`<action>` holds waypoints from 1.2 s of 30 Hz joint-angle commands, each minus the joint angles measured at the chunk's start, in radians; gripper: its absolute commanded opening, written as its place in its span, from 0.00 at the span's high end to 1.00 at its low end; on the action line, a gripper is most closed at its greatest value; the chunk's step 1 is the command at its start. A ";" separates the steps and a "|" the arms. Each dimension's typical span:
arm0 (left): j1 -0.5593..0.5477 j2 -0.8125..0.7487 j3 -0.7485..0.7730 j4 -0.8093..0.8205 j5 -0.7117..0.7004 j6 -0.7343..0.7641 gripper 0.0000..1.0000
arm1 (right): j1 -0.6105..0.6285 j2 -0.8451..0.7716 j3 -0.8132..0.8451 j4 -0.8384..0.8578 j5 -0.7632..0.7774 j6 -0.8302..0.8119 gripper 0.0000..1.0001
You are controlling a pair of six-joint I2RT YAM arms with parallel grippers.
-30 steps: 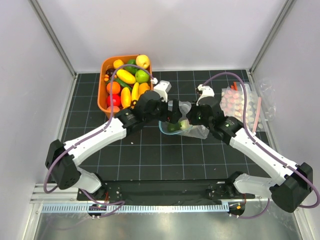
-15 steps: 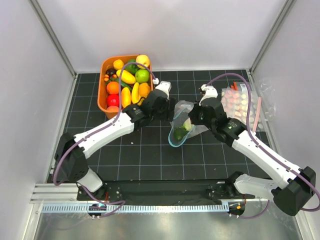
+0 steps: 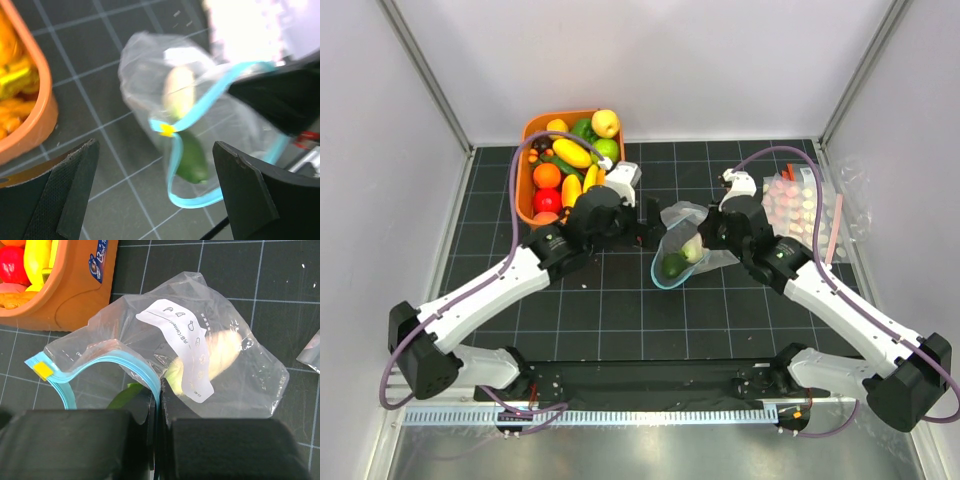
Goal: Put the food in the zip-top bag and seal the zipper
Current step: Adjust the zipper on the food storage bag.
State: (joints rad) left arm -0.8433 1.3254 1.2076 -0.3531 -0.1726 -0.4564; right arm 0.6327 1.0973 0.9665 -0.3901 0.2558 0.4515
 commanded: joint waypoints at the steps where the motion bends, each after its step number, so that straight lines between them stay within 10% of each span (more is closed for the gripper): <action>1: -0.007 -0.023 -0.002 0.088 0.082 0.048 0.00 | -0.001 -0.024 0.008 0.050 0.019 0.010 0.99; 17: -0.085 0.245 0.197 -0.156 -0.013 0.029 0.14 | -0.001 -0.028 0.005 0.054 0.036 0.030 0.99; 24: -0.085 0.264 0.228 -0.195 -0.102 0.004 0.97 | -0.001 -0.030 -0.012 0.077 0.007 0.038 0.99; 26: -0.083 0.244 0.230 -0.195 -0.146 0.013 1.00 | -0.001 -0.013 -0.017 0.085 -0.012 0.036 0.99; 36: -0.062 0.244 0.587 -0.447 -0.174 0.018 1.00 | -0.001 0.084 0.037 0.007 -0.079 0.007 0.50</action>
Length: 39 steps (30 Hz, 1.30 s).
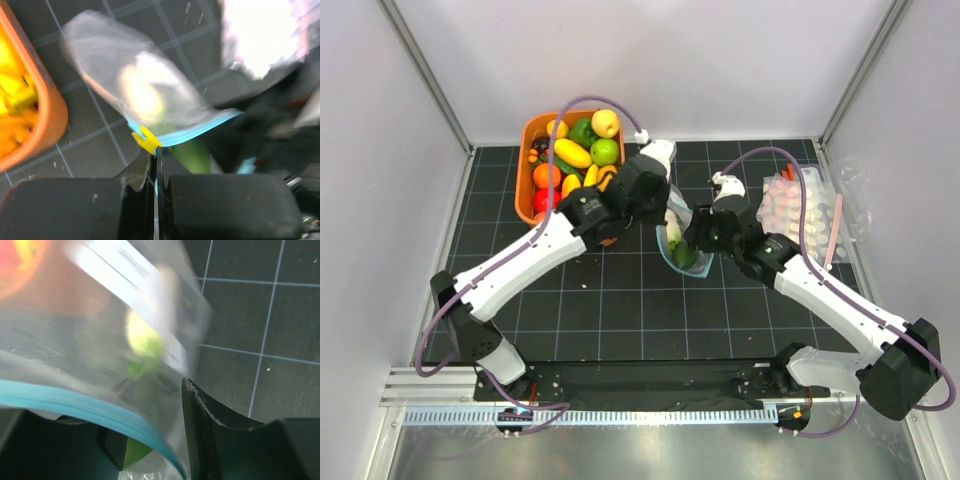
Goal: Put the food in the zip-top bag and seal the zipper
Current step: Adjust the zipper on the food storage bag.
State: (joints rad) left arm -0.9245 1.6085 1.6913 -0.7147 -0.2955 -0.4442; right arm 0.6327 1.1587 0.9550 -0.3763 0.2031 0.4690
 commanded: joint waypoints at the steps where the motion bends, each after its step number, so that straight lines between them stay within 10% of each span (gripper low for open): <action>1: 0.029 -0.038 0.116 -0.094 -0.047 -0.002 1.00 | -0.001 0.032 0.053 -0.012 -0.037 -0.012 0.50; 8: 0.121 -0.030 0.131 -0.092 0.065 -0.039 1.00 | -0.001 0.085 0.119 -0.101 -0.008 -0.024 0.98; 24: 0.157 0.108 -0.033 0.033 0.219 -0.065 1.00 | 0.001 0.116 0.429 -0.274 0.010 -0.063 0.99; 39: 0.193 0.011 -0.157 0.115 0.205 -0.083 1.00 | -0.001 0.055 0.240 -0.240 0.150 -0.078 0.96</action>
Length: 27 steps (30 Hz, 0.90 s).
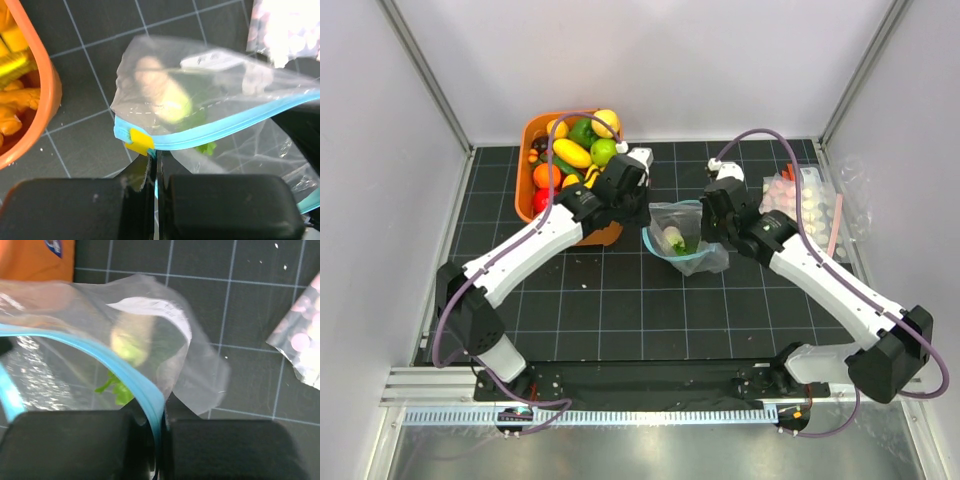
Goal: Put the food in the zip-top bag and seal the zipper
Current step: Adjust the zipper on the food storage bag.
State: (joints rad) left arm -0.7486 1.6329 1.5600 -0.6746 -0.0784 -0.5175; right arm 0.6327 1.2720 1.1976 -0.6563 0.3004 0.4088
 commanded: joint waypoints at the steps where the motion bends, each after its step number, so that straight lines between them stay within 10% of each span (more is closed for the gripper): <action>1: 0.031 -0.007 -0.034 0.087 0.027 -0.015 1.00 | 0.001 -0.068 -0.007 0.034 0.055 -0.025 0.91; 3: 0.037 0.007 -0.051 0.136 0.069 -0.018 1.00 | -0.001 -0.095 -0.029 0.041 0.052 -0.042 0.62; 11: 0.038 -0.002 -0.077 0.170 0.074 0.040 1.00 | 0.019 -0.074 -0.006 0.095 0.057 -0.102 0.46; 15: 0.038 -0.018 -0.095 0.185 0.052 0.050 1.00 | 0.042 0.001 0.043 0.098 0.095 -0.126 0.53; 19: 0.038 -0.028 -0.115 0.210 0.054 0.051 1.00 | 0.074 0.003 0.060 0.075 0.149 -0.130 0.99; 23: 0.032 -0.033 -0.149 0.282 0.147 0.040 0.99 | 0.134 -0.031 0.083 -0.041 0.395 -0.094 0.99; 25: 0.025 -0.041 -0.167 0.308 0.167 0.039 0.88 | 0.142 -0.066 0.060 -0.059 0.440 -0.081 0.99; 27: 0.023 -0.065 -0.184 0.314 0.138 0.037 0.50 | 0.140 -0.080 0.048 -0.055 0.442 -0.074 0.99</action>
State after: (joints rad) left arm -0.7185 1.6321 1.3949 -0.4419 0.0391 -0.4801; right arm 0.7723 1.2659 1.2247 -0.6922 0.6006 0.3073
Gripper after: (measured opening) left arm 0.386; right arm 0.034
